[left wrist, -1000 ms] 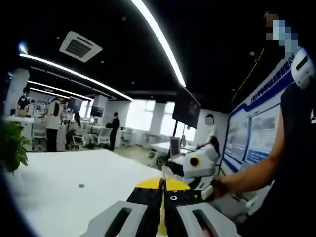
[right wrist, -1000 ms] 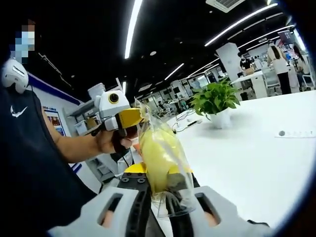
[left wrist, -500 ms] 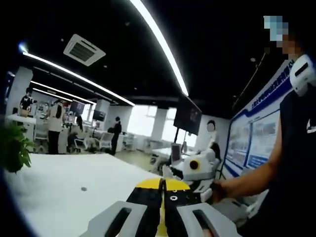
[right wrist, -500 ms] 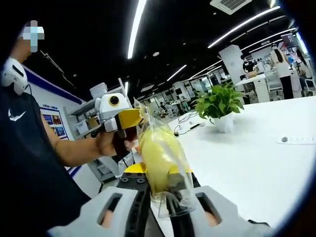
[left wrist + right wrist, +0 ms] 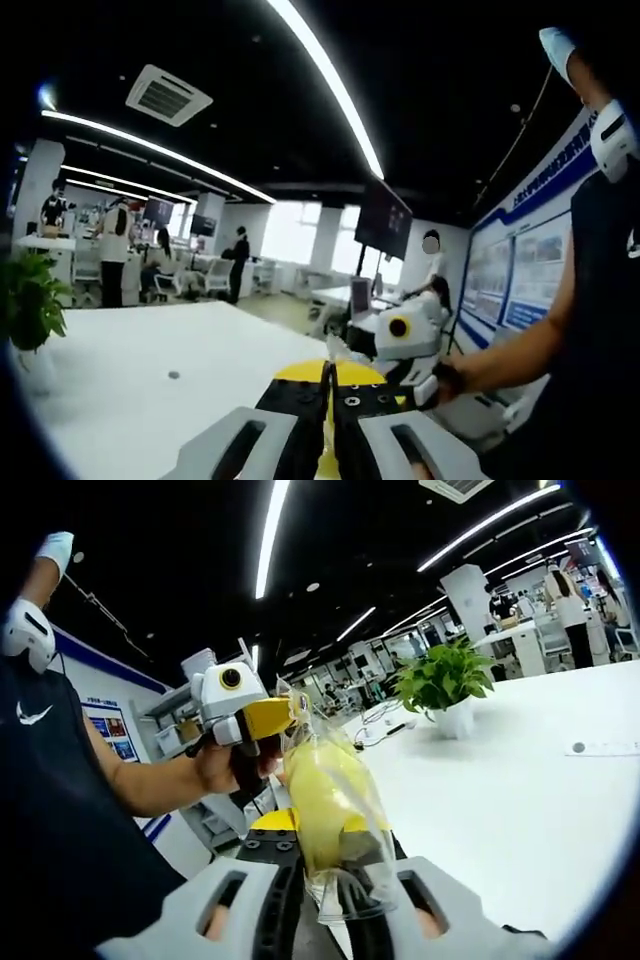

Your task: Compare the silicone blocks by pressing each to a similar depth, holding the contact briefly, and releasing to observe deformation and rebound differences across the visible hardness samples.

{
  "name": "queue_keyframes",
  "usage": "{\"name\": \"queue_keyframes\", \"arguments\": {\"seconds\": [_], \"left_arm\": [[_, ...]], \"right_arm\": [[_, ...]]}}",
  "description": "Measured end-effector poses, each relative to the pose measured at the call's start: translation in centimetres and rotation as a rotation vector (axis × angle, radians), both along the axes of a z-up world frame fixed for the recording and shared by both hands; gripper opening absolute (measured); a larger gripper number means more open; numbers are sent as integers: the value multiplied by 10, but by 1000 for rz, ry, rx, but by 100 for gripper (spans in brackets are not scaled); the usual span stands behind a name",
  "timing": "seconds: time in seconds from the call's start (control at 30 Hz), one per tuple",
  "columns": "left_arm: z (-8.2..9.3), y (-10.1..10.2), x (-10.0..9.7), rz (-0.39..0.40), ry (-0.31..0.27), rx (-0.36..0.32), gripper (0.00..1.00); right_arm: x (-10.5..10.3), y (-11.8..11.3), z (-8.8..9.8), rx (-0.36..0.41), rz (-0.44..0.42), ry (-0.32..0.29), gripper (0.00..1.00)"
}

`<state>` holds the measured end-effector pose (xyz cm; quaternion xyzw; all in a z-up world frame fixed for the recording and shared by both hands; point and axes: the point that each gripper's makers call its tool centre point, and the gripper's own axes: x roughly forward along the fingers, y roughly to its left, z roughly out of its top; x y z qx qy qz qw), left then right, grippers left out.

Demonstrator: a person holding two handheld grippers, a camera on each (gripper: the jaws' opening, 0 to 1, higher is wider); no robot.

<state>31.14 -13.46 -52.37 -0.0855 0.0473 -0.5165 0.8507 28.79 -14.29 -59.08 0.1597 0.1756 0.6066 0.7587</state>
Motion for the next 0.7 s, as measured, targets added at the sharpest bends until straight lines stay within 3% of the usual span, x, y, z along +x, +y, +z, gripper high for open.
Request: {"name": "queue_keyframes", "arguments": {"seconds": [0.43, 0.7], "left_arm": [[-8, -2, 7, -7, 12, 14, 0], [-20, 1, 11, 11, 81, -47, 0]], "right_arm": [[8, -1, -7, -14, 0, -43, 4], [11, -2, -20, -78, -9, -46, 7]]}}
